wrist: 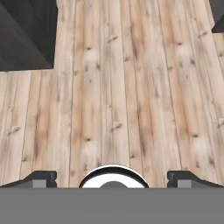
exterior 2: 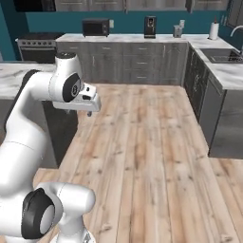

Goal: Organize the utensils by type. Pick up the wooden spoons from the counter and place them in the open cabinet. Then pick up the metallic utensils from the counter and place them in the open drawer.

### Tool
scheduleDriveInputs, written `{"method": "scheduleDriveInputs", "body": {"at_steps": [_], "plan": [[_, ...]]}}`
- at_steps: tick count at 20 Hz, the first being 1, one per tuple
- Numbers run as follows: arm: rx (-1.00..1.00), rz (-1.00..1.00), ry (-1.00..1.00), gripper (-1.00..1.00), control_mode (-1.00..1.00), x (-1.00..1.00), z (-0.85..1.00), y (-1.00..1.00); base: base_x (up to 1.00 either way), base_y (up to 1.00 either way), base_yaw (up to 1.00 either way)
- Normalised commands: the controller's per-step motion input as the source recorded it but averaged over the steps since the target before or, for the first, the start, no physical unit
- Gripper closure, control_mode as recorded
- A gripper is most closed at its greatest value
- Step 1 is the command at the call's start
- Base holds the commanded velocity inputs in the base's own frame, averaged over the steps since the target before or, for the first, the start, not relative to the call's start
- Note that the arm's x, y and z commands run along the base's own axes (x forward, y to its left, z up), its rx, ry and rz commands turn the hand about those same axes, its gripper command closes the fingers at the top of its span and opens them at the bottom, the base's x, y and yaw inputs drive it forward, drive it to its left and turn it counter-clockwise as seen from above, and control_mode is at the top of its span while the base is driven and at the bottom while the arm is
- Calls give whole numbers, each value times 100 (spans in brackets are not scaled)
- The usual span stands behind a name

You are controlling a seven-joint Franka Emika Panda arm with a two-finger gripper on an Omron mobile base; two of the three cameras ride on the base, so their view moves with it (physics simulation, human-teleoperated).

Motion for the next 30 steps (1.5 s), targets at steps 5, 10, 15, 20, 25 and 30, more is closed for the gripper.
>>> {"method": "scheduleDriveInputs", "body": {"at_steps": [5, 10, 15, 20, 25, 30], "plan": [[0, 0, 0, -100, 100, 0, 0, 0, 98, -17, -2], [0, 0, 0, -100, 100, 0, 0, 0, 99, -17, -1], [0, 0, 0, -100, 100, 0, 0, 0, 100, -19, 0], [0, 0, 0, -100, 100, 0, 0, 0, 100, -22, 0], [0, 0, 0, -100, 100, 0, 0, 0, 100, -26, 0], [0, 0, 0, -100, 100, 0, 0, 0, 100, -27, 5]]}}
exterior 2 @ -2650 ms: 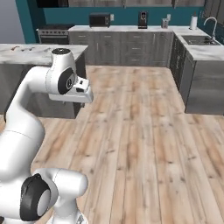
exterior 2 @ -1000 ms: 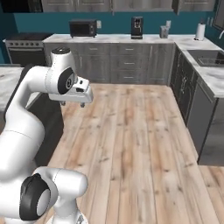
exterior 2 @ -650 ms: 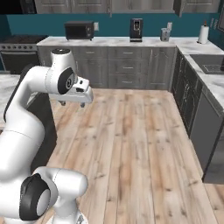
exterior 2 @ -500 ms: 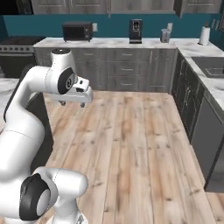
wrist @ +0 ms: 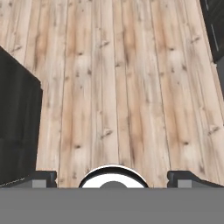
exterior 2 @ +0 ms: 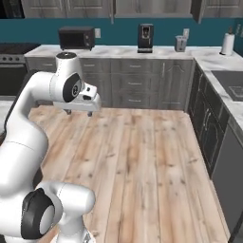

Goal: Organize the utensils by type. Pick up the wooden spoons from the counter and place them in the open cabinet. Then pick up the metallic utensils from the counter and place them in the open drawer.

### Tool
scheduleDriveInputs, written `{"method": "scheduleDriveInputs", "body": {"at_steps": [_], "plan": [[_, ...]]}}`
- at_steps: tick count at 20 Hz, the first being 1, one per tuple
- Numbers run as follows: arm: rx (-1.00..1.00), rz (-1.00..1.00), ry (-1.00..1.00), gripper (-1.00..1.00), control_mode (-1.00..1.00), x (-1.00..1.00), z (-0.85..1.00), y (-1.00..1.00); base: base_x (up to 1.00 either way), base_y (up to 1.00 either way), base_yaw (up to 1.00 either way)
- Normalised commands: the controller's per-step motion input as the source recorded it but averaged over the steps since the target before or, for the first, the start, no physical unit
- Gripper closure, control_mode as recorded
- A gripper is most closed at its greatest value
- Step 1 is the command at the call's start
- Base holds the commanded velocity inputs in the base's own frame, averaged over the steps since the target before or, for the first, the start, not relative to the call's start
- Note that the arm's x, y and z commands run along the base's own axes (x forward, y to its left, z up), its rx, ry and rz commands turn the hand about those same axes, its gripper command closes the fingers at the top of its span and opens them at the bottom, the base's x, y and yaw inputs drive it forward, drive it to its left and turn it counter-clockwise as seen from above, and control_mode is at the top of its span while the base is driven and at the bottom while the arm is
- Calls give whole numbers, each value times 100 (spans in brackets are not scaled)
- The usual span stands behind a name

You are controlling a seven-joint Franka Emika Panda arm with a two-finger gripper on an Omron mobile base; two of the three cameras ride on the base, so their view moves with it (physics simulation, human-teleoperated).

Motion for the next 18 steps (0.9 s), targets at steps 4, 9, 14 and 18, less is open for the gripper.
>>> {"method": "scheduleDriveInputs", "body": {"at_steps": [4, 9, 14, 18], "plan": [[0, 0, 0, -100, 100, 0, 0, 0, 100, -29, 12], [0, 0, 0, -100, 100, 0, 0, 0, 99, -26, 23], [0, 0, 0, -100, 100, 0, 0, 0, 89, -24, 42], [0, 0, 0, -100, 100, 0, 0, 0, 87, -22, 51]]}}
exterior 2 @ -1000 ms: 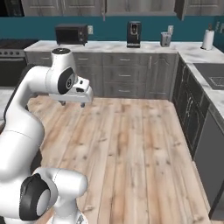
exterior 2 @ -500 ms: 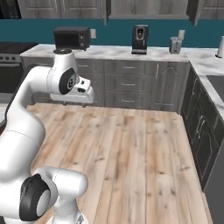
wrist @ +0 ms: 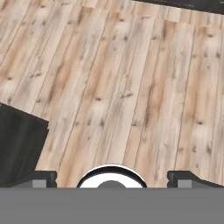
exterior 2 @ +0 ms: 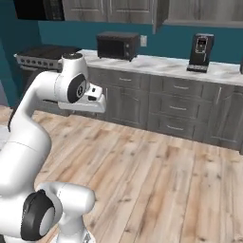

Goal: Organize the utensils by type. Pick up the wooden spoons from the counter and place them in the open cabinet. Then pick up the metallic utensils from the counter and place them in the open drawer.

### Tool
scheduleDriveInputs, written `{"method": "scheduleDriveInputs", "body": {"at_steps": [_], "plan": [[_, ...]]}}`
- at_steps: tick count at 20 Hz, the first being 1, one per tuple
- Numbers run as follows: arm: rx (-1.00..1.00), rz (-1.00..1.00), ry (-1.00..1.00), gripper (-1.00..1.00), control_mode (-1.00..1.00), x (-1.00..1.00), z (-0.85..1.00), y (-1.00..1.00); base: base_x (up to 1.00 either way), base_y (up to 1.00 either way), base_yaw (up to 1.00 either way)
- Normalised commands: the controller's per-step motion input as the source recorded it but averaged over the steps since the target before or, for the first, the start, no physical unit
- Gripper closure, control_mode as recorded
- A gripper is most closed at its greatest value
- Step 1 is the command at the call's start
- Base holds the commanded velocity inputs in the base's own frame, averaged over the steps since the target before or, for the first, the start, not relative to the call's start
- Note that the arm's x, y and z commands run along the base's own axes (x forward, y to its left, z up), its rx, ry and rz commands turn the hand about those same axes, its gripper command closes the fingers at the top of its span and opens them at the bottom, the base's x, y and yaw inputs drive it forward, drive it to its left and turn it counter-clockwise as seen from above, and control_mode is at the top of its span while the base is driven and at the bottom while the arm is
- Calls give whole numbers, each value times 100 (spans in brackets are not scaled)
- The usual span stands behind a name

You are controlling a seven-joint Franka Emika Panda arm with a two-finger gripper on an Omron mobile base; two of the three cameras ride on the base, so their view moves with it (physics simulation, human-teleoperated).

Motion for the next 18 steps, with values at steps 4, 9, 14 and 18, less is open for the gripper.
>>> {"method": "scheduleDriveInputs", "body": {"at_steps": [4, 9, 14, 18], "plan": [[0, 0, 0, -100, 100, 0, 0, 0, 84, -20, 55], [0, 0, 0, -100, 100, 0, 0, 0, 82, -22, 55], [0, 0, 0, -100, 100, 0, 0, 0, 78, -33, 46], [0, 0, 0, -100, 100, 0, 0, 0, 53, -43, 50]]}}
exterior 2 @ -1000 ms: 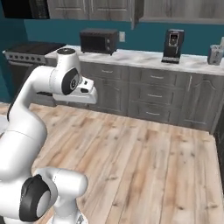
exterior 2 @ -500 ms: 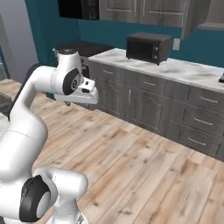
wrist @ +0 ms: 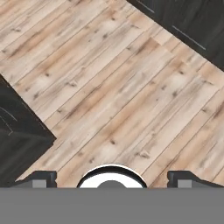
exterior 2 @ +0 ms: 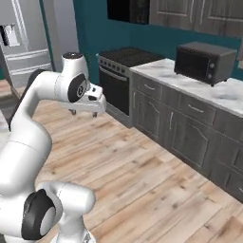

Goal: Organize the utensils by type. Pick up the wooden spoons from the counter and place them in the open cabinet. Then pick up the metallic utensils from the counter and place them in the open drawer.

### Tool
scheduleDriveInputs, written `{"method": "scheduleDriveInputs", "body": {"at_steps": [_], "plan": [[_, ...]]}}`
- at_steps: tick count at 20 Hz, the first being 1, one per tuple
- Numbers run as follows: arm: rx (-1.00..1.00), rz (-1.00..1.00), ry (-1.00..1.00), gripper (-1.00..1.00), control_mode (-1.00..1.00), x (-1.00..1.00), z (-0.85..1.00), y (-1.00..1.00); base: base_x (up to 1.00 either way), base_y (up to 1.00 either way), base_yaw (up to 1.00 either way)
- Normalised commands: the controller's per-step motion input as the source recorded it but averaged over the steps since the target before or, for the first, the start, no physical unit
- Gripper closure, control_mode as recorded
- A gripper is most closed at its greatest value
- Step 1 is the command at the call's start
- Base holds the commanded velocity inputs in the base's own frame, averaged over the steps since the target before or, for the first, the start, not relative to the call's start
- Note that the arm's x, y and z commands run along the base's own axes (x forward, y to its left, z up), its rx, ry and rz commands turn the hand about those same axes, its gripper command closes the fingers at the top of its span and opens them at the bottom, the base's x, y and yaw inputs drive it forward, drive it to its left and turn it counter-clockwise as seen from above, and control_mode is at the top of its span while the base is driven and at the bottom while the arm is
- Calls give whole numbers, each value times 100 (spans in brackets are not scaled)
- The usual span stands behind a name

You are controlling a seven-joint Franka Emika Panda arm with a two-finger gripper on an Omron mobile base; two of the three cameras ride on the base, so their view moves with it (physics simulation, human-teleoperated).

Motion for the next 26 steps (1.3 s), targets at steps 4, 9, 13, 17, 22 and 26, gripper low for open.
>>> {"method": "scheduleDriveInputs", "body": {"at_steps": [4, 9, 13, 17, 22, 26], "plan": [[0, 0, 0, -100, 100, 0, 0, 0, 34, -50, 62], [0, 0, 0, -100, 100, 0, 0, 0, 43, -47, 61], [0, 0, 0, -100, 100, 0, 0, 0, 44, -48, 58], [0, 0, 0, -100, 100, 0, 0, 0, 40, -52, 54], [0, 0, 0, -100, 100, 0, 0, 0, 41, -54, 50], [0, 0, 0, -100, 100, 0, 0, 0, 40, -56, 48]]}}
